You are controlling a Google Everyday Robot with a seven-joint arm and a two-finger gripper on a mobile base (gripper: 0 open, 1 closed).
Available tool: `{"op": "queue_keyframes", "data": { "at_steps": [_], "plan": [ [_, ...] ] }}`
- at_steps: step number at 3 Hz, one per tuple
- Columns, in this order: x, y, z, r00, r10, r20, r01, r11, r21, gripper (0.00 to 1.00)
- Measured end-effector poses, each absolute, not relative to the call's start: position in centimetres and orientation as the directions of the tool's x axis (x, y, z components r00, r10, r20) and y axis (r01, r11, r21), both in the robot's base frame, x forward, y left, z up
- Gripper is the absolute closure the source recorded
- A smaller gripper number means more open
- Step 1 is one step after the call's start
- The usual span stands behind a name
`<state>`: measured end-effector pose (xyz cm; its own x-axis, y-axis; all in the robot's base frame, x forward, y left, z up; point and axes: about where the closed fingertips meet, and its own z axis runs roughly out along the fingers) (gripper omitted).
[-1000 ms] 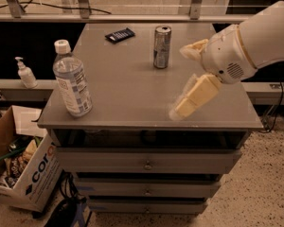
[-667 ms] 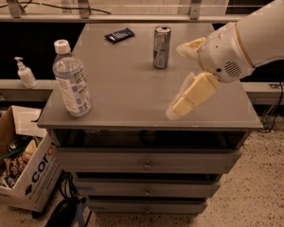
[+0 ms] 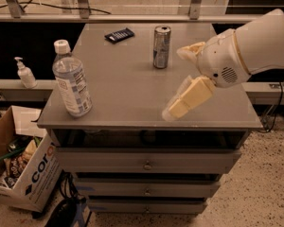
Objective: Knock blue plastic bottle over
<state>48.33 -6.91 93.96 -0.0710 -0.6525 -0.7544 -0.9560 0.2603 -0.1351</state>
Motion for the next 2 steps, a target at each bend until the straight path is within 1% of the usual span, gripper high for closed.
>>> {"op": "queue_keyframes", "data": {
  "at_steps": [1, 2],
  "plan": [
    [49.3, -3.9, 92.3, -0.069, -0.589, -0.805, -0.957, 0.268, -0.114, 0.0],
    [49.9, 0.3, 91.0, -0.057, -0.508, -0.859, -0.967, 0.242, -0.08, 0.0]
  ]
}}
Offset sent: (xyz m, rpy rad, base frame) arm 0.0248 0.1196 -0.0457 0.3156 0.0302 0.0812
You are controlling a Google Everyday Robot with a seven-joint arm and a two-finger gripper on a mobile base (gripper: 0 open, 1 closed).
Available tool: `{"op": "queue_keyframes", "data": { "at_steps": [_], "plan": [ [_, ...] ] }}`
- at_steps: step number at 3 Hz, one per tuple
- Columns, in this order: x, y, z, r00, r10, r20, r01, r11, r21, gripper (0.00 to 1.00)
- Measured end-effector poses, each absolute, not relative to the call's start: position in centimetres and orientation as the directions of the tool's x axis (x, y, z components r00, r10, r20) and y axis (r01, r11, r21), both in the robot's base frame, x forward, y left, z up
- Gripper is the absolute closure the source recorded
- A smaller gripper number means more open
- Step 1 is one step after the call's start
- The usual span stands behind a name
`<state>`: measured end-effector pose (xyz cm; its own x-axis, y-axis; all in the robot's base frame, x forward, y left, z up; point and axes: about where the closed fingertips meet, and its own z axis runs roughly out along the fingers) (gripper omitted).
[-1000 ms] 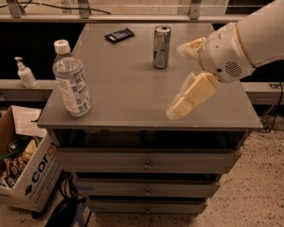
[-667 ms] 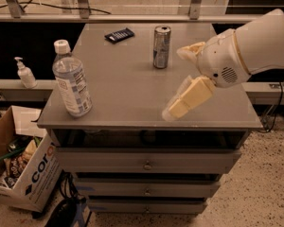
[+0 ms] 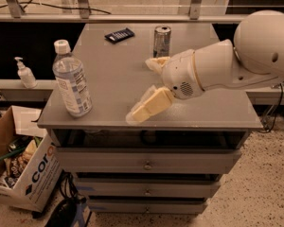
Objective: Knock blue plastic bottle over
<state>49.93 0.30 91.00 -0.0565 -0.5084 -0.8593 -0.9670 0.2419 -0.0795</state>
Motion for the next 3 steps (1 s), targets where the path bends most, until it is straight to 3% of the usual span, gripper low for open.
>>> {"op": "queue_keyframes", "data": {
  "at_steps": [3],
  "plan": [
    [50.6, 13.8, 90.6, 0.027, -0.251, -0.968, -0.996, 0.072, -0.046, 0.0]
  ]
}}
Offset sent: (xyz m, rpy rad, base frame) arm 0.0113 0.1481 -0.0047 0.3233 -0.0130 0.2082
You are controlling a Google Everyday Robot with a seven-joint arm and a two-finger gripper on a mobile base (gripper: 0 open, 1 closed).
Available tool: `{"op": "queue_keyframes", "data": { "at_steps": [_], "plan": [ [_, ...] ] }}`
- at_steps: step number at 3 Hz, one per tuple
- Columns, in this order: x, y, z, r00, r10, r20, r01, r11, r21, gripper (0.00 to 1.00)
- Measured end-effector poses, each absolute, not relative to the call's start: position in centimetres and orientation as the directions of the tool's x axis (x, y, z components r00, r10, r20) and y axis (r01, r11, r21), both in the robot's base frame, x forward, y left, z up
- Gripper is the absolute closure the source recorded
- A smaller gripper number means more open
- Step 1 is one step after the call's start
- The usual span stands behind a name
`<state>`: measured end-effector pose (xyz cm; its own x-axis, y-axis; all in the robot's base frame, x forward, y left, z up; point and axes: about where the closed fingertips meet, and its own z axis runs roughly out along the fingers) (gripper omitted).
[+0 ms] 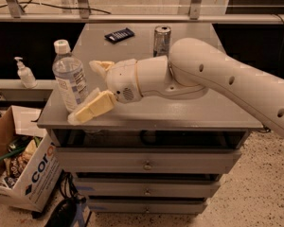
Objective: Knock blue plastic bottle over
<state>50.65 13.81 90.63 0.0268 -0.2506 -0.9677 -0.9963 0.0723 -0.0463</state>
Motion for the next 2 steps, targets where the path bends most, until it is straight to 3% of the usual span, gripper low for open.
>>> {"op": "queue_keyframes", "data": {
  "at_steps": [2],
  "plan": [
    [52.4, 17.3, 88.9, 0.049, -0.232, -0.972, -0.997, 0.048, -0.061, 0.0]
  ]
}}
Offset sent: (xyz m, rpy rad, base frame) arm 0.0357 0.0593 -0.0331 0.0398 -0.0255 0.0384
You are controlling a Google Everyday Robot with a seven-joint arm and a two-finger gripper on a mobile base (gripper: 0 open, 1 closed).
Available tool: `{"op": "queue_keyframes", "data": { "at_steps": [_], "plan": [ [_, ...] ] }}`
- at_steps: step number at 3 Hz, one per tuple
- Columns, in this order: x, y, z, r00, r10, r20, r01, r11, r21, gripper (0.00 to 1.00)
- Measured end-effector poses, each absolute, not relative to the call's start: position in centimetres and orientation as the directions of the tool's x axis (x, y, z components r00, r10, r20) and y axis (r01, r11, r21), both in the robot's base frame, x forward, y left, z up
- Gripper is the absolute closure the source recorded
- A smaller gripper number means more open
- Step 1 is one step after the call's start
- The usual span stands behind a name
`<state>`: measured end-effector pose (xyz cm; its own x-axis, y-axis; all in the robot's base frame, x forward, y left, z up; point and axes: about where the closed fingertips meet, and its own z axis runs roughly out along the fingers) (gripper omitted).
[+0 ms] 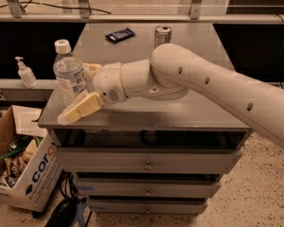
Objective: Knock blue plastic bottle over
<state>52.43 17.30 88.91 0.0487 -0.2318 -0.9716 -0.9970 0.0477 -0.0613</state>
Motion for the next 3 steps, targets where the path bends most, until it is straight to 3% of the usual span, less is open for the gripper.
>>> {"op": "queue_keyframes", "data": {
  "at_steps": [1, 3],
  "plan": [
    [53.33, 19.6, 88.07, 0.061, -0.211, -0.975, -0.997, 0.035, -0.07, 0.18],
    [54.27, 19.46, 87.96, 0.076, -0.198, -0.977, -0.993, 0.074, -0.093, 0.65]
  ]
}}
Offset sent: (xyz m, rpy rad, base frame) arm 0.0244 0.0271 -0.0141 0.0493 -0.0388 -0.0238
